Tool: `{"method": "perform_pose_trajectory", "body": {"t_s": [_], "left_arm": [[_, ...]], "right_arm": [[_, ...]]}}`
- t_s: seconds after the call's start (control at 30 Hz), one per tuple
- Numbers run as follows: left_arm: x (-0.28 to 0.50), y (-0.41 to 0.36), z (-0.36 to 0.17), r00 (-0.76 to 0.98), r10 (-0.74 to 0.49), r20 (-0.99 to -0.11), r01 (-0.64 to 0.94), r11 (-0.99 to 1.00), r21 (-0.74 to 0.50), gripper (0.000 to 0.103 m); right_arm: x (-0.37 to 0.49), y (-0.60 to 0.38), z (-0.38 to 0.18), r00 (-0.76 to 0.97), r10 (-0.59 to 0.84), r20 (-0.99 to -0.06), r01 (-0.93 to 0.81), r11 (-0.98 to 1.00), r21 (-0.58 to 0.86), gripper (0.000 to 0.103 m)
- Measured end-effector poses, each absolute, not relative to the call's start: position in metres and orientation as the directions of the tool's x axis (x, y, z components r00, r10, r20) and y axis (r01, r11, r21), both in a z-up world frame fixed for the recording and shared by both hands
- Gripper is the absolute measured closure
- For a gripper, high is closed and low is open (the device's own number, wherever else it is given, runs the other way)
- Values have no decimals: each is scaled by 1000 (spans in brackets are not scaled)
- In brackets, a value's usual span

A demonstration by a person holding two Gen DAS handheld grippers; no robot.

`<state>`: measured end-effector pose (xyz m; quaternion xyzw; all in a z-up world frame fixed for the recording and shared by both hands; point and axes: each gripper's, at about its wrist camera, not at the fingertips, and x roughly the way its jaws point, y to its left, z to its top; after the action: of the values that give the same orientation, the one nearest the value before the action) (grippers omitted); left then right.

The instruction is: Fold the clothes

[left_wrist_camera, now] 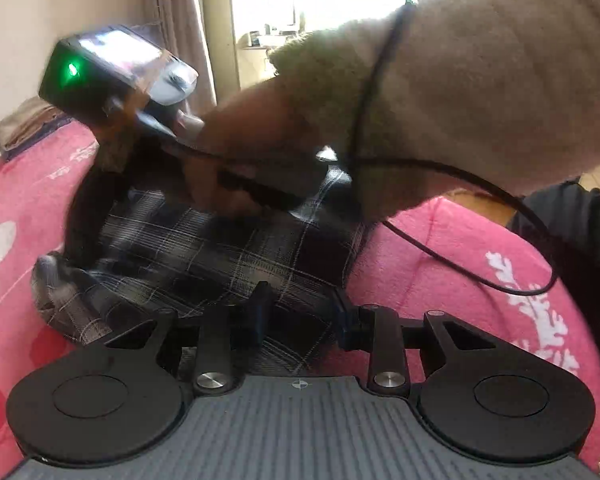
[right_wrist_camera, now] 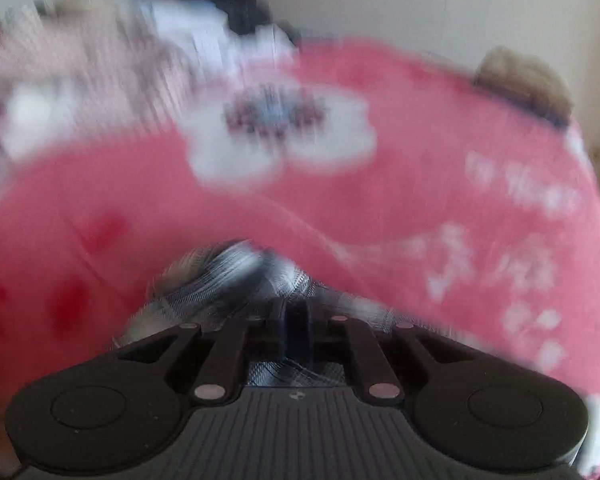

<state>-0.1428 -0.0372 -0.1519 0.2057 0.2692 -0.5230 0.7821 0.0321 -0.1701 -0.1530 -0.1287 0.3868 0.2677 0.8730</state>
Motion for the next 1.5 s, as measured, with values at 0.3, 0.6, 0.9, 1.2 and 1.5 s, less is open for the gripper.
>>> {"method": "perform_pose_trajectory", "body": {"t_s": [0.3, 0.6, 0.9, 1.2, 1.5], "left_arm": [[-139, -34, -152, 281, -724, -630, 934, 358, 5, 70], [-145, -7, -127, 212, -806, -552, 941, 321, -108, 69], [-148, 62, -121, 229, -741, -632, 906, 400, -140, 65], [-112, 89, -140, 285, -702, -653, 746, 590, -308, 65], [-58, 104, -134, 405, -652, -641, 565, 730, -385, 65]], "right_arm": [[30, -165, -132, 510, 466, -723, -583, 805, 108, 91], [16, -183, -111, 565, 407, -718, -492, 864, 103, 89], [-76, -218, -71, 590, 465, -661, -513, 847, 138, 88], [-131, -179, -111, 514, 425, -745, -628, 778, 10, 81], [-149, -157, -84, 532, 477, -700, -677, 735, -13, 64]]}}
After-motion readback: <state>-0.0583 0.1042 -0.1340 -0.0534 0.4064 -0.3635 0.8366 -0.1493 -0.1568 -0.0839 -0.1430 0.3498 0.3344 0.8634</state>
